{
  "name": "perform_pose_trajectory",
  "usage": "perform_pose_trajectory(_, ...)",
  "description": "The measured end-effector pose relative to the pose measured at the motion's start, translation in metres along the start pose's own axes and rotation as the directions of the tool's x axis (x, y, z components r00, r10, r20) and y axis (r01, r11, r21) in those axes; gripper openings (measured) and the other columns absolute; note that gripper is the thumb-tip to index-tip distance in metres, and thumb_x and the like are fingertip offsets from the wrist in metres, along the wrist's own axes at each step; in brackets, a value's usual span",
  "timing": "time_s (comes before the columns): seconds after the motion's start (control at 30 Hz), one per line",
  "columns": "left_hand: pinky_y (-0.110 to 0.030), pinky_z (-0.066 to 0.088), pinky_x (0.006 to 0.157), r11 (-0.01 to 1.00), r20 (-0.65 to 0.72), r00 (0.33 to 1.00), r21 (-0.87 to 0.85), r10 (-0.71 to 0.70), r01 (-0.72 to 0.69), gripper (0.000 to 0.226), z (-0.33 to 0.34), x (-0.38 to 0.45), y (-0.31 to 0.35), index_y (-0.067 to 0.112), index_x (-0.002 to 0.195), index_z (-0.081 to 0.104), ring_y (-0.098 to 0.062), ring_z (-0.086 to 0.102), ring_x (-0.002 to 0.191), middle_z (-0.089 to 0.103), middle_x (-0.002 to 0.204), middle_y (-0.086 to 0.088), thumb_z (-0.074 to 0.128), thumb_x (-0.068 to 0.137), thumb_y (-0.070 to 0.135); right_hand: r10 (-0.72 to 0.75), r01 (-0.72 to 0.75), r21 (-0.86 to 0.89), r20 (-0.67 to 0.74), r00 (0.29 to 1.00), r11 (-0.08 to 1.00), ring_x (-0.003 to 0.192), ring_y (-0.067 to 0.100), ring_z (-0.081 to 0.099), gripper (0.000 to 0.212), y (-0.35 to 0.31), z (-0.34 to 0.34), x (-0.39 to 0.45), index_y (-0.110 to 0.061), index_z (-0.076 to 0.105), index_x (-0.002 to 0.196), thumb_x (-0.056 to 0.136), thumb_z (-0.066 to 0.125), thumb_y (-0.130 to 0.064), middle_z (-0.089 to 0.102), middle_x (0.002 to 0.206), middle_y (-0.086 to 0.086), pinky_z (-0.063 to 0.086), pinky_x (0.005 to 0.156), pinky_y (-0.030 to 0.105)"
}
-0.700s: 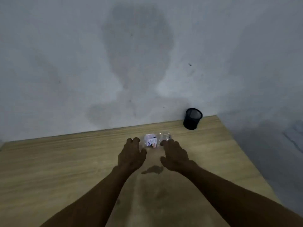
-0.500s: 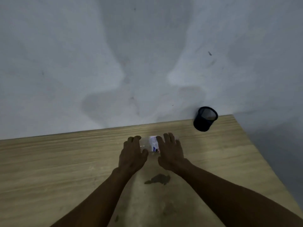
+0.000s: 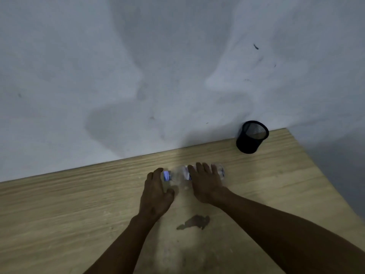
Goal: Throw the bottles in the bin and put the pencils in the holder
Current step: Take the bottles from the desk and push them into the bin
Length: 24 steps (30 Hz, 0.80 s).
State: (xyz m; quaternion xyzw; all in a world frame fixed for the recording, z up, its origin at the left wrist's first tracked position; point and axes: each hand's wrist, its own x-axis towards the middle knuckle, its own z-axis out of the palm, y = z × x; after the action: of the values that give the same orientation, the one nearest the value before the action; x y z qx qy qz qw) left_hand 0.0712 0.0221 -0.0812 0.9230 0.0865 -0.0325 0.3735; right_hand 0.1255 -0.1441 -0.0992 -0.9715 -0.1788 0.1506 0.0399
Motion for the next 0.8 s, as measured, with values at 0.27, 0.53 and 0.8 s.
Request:
perform_pose_trajectory(0.27,-0.033,0.045,0.087,0.989,-0.083,0.996,-0.144,0.011,-0.023,0.074,0.017,-0.039,0.056,0.008,0.141,0.04,-0.029,0.055,0.114,0.051,0.133,-0.013,0.069,0.073,0.006,0.184,-0.135,0.404,-0.085,0.979,0.905,0.118,0.03,0.053,0.052,0.044,-0.019,-0.089,-0.021,0.041,0.136,0.085,0.047,-0.03,0.057,0.128,0.008,0.04,0.102,0.048)
perform_pose_trajectory(0.53,-0.032,0.051,0.076,0.972,0.197,0.975,-0.228,0.098,-0.052,0.06,0.077,-0.152,0.152,0.011,0.133,0.052,-0.024,0.062,0.093,0.063,0.112,-0.009,0.066,0.076,0.004,0.403,-0.258,0.86,0.067,0.913,0.44,0.093,0.023,0.066,0.026,0.099,-0.045,-0.267,-0.022,0.065,0.109,0.084,0.056,-0.022,0.071,0.101,0.003,0.05,0.075,0.032)
perform_pose_trajectory(0.8,-0.023,0.046,0.06,0.94,0.405,0.894,-0.336,0.192,-0.049,0.055,0.161,-0.311,0.237,0.012,0.128,0.056,-0.016,0.062,0.073,0.068,0.104,-0.007,0.062,0.073,0.007,0.514,-0.245,0.969,0.193,0.836,0.035,0.067,0.017,0.058,0.017,0.154,-0.018,-0.469,-0.017,0.066,0.088,0.09,0.051,-0.009,0.067,0.076,0.003,0.046,0.061,0.029)
